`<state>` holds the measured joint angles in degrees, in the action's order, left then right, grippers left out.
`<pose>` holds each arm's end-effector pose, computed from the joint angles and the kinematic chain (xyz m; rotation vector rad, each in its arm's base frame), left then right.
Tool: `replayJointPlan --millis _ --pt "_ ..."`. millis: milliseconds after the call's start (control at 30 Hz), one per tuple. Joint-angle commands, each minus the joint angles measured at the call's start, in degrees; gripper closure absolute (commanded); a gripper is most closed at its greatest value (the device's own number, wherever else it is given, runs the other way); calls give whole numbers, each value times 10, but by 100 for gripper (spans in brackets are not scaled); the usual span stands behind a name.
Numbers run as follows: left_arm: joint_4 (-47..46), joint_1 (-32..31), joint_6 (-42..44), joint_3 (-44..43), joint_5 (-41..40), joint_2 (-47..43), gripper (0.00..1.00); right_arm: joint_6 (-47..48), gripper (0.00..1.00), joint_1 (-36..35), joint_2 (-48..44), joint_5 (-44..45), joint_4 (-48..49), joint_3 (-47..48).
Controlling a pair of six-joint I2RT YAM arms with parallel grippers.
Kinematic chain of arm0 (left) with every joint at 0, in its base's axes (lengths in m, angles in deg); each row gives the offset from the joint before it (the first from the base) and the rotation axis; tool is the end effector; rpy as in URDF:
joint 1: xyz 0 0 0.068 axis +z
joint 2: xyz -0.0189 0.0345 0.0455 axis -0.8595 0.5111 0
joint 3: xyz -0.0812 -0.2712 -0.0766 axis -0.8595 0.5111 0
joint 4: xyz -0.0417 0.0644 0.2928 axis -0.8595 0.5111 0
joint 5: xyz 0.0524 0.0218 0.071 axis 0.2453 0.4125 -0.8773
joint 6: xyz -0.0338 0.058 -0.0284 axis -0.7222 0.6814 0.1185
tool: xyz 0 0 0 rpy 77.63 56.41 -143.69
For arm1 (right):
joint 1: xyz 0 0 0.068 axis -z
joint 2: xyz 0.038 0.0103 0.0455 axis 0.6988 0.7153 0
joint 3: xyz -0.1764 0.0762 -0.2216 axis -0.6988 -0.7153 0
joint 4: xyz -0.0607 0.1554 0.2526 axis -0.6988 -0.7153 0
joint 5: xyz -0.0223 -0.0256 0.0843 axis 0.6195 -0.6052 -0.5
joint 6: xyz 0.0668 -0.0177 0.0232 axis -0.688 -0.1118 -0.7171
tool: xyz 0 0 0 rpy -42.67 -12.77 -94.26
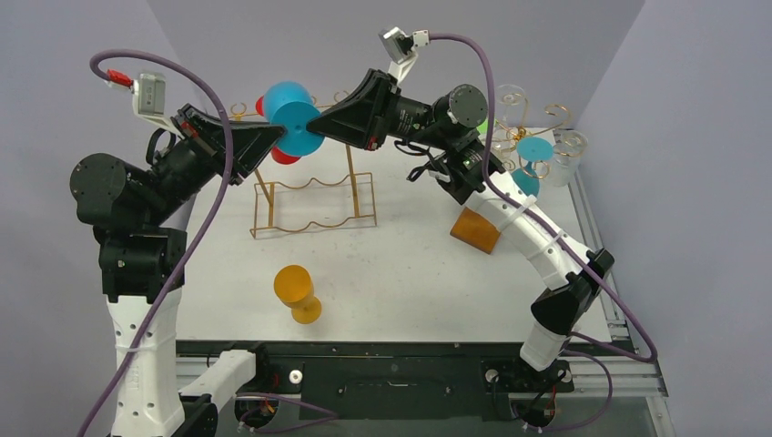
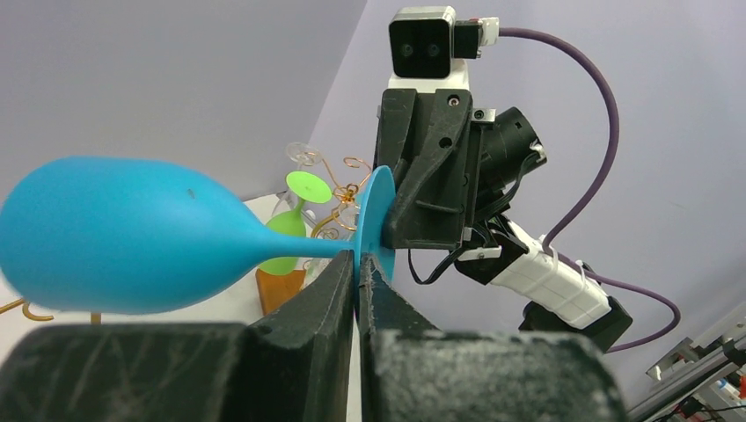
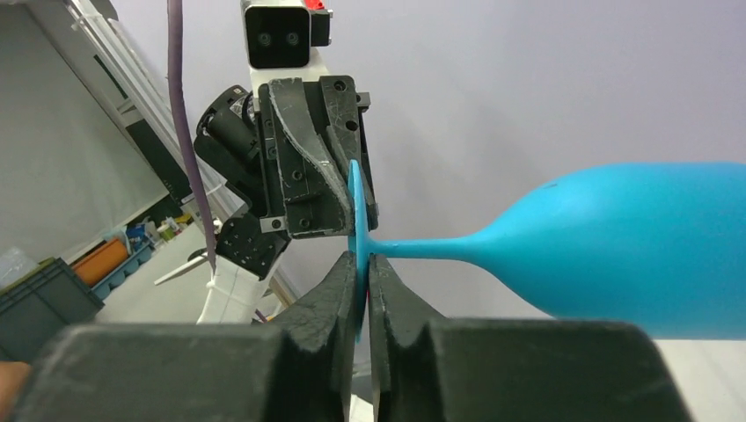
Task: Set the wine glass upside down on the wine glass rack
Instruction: Turn the wine glass upside down at the wine rack.
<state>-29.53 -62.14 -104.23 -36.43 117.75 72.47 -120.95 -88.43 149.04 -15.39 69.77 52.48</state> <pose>0.1720 -0.0493 0.6138 0.2270 1.3526 -1.1159 0.2717 0.3275 0.5800 -0.8238 1.2123 1.9167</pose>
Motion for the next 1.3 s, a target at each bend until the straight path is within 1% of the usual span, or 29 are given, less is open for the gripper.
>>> replayJointPlan --millis 0,33,67,100,133,200,267,333,367,433,533,633,800,967,1100,1267 --pt "-32 4 4 -3 -7 -3 96 9 100 0 -5 10 13 43" --pt "-28 4 11 -3 -12 -4 82 9 100 2 -3 15 11 48" --pt "-19 4 23 -6 -19 -5 34 14 100 6 1 20 2 57" --pt "-6 4 39 -10 -32 -6 10 24 100 7 5 27 -14 68" --pt "6 4 58 -13 -48 -8 2 38 100 11 12 33 -34 84" --pt "43 4 108 -25 -100 -14 4 69 100 21 35 47 -71 119" --pt "87 4 173 -39 -154 -16 4 70 100 34 67 57 -78 165" --pt "156 4 230 -56 -244 -13 4 67 100 45 104 67 -84 210" --pt "175 4 256 -61 -294 -12 4 64 100 51 122 71 -79 226" --pt "193 5 308 -54 -375 -13 4 49 100 63 157 80 -64 252" --pt "181 7 374 -14 -452 -18 4 34 100 80 207 97 -38 278" --pt "176 11 409 7 -473 -12 4 22 100 90 237 114 -17 293" --pt "163 14 471 50 -489 -6 4 37 100 93 251 148 -11 280" --pt "147 23 501 85 -495 -2 4 26 100 92 274 175 -7 275" --pt "120 26 521 118 -518 6 4 25 100 88 293 201 -14 277" --pt "108 64 537 127 -494 26 4 31 100 87 306 225 -32 270"
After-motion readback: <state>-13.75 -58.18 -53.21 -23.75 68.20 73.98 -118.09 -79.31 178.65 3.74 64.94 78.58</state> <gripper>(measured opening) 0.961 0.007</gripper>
